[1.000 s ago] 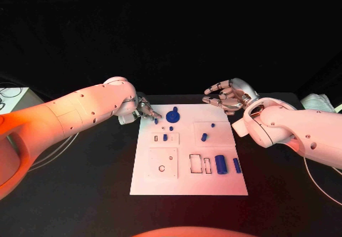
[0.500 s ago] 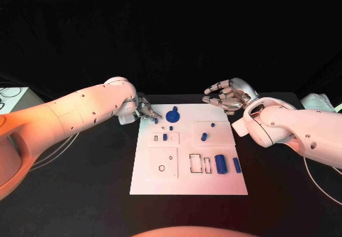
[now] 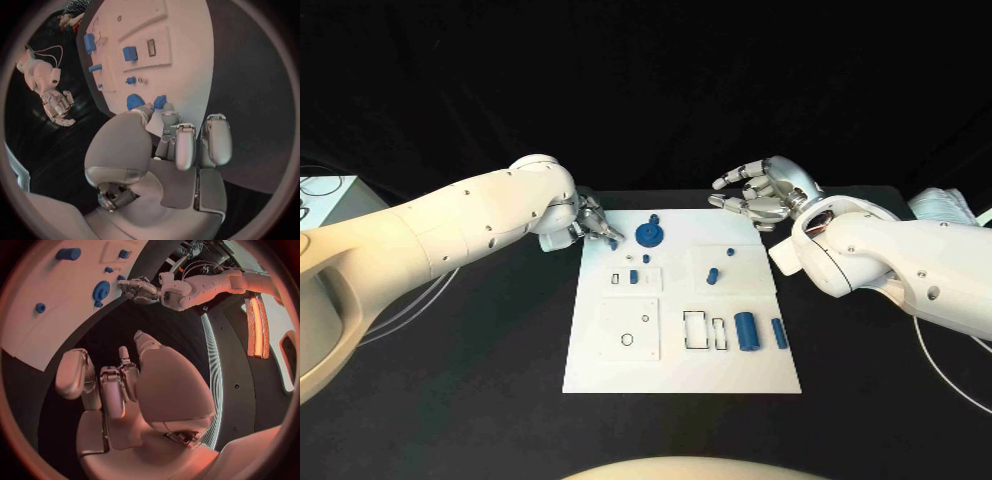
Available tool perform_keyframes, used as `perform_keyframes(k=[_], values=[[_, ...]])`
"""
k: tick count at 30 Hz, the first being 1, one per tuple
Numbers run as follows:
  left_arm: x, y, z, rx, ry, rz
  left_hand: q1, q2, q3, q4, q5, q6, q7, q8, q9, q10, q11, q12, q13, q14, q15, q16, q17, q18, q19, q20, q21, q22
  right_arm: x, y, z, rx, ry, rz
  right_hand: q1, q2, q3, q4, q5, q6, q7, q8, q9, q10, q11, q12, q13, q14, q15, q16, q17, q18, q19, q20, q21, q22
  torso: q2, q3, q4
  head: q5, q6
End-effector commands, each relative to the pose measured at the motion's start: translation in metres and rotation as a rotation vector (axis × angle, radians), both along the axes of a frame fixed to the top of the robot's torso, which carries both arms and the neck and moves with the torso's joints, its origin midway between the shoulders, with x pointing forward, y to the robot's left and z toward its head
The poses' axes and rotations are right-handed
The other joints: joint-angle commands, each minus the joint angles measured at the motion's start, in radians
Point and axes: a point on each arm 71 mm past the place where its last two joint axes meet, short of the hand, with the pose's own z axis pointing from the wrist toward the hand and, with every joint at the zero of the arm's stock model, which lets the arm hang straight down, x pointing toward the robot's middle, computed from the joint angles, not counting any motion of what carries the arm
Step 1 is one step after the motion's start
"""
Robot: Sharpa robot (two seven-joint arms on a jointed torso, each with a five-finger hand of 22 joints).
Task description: Assemble the parts on the task board
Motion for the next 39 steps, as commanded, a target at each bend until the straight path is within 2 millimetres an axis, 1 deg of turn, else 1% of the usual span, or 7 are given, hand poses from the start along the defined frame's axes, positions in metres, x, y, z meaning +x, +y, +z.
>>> perform_keyframes(k=[1,5,7,11,16,32,39], values=[[-0.001,-0.003,-0.001,-0.011,0.016,-0.021,0.022,0.001,0.023,-0.004,0.003,0.012,-0.001,-0.002,-0.002,0.004,-0.009,0.005,0.002,0.081,-0.004,0.008,0.201,0.013,0.004,-0.001,0.000,0.002,-0.001,0.002,0.000,-0.001,-0.002,0.019,-0.007,0.000,0.007,0.001,0.006,-0.009,0.002,0.006,-0.002,-0.002,0.001,-0.001,0.107,0.101,0.001,-0.002,0.250,0.019,-0.005,0.001,-0.006,0.000,0.000,0.0002,-0.0001,0.001,-0.001],[-0.001,-0.003,-0.001,-0.022,0.020,-0.020,0.046,-0.001,0.071,-0.015,0.003,0.015,-0.005,0.002,-0.004,0.005,-0.013,0.004,0.000,0.082,-0.008,0.009,0.202,0.013,0.006,-0.004,0.001,0.005,-0.001,0.002,0.000,-0.001,-0.002,0.019,-0.007,0.000,0.007,0.001,0.006,-0.009,0.002,0.006,-0.002,-0.002,0.001,-0.001,0.107,0.101,0.001,-0.002,0.250,0.019,-0.005,0.001,-0.006,0.000,0.000,0.0001,-0.0002,0.001,-0.001],[-0.002,-0.004,-0.001,-0.033,0.023,-0.019,0.093,-0.004,0.167,-0.062,0.005,0.008,-0.008,0.008,-0.001,0.008,-0.017,-0.001,-0.003,0.083,-0.012,0.012,0.205,0.012,0.008,-0.008,0.002,0.009,-0.001,0.002,0.000,-0.001,-0.002,0.020,-0.007,0.000,0.007,0.001,0.006,-0.009,0.002,0.006,-0.002,-0.002,0.001,-0.001,0.107,0.101,0.001,-0.002,0.250,0.019,-0.005,0.001,-0.006,0.000,0.000,0.0007,-0.0007,0.001,-0.001],[-0.003,-0.003,-0.002,-0.049,0.031,-0.017,0.054,-0.043,0.375,-0.139,0.006,-0.005,0.002,0.043,0.025,0.021,-0.012,-0.007,-0.009,0.085,-0.005,0.016,0.210,0.010,0.013,-0.007,0.006,0.018,-0.001,0.002,0.000,-0.001,-0.002,0.020,-0.007,0.000,0.007,0.001,0.006,-0.009,0.002,0.006,-0.002,-0.002,0.001,-0.001,0.107,0.101,0.001,-0.002,0.250,0.019,-0.005,0.001,-0.006,0.000,0.000,0.0007,-0.0006,0.001,-0.002],[-0.004,-0.003,-0.002,-0.074,0.033,-0.005,0.005,-0.062,0.462,-0.195,0.011,-0.005,0.002,0.064,0.041,0.035,-0.011,0.001,0.000,0.088,-0.007,0.021,0.216,0.007,0.022,-0.006,0.013,0.032,-0.001,0.002,0.000,-0.001,-0.003,0.021,-0.008,0.001,0.008,0.002,0.007,-0.008,0.002,0.007,-0.002,-0.001,0.001,0.000,0.108,0.101,0.001,-0.002,0.252,0.019,-0.005,0.001,-0.005,0.000,0.000,0.0002,0.0003,0.001,-0.002],[-0.015,0.005,0.003,-0.134,0.002,0.013,-0.047,-0.093,0.523,-0.249,0.064,0.018,-0.005,0.078,0.050,0.077,-0.019,0.025,0.033,0.099,-0.014,0.041,0.241,0.000,0.049,-0.012,0.030,0.066,-0.001,0.001,0.000,-0.001,-0.004,0.019,-0.008,0.001,0.008,0.002,0.007,-0.008,0.002,0.007,-0.002,-0.001,0.001,0.000,0.108,0.101,0.001,-0.002,0.252,0.019,-0.005,0.001,-0.005,0.000,-0.002,0.0014,0.0017,0.007,0.000],[-0.027,0.009,0.008,-0.141,-0.036,0.001,-0.060,-0.102,0.531,-0.259,0.095,0.027,-0.009,0.079,0.051,0.092,-0.023,0.033,0.045,0.101,-0.018,0.044,0.245,-0.003,0.059,-0.015,0.037,0.079,-0.001,-0.001,0.000,-0.001,-0.004,0.015,-0.011,0.002,0.009,0.003,0.009,-0.008,0.002,0.008,-0.002,-0.001,0.001,0.000,0.108,0.101,0.001,-0.002,0.250,0.019,-0.005,0.001,-0.007,0.000,-0.006,0.0020,0.0069,0.009,-0.004]])
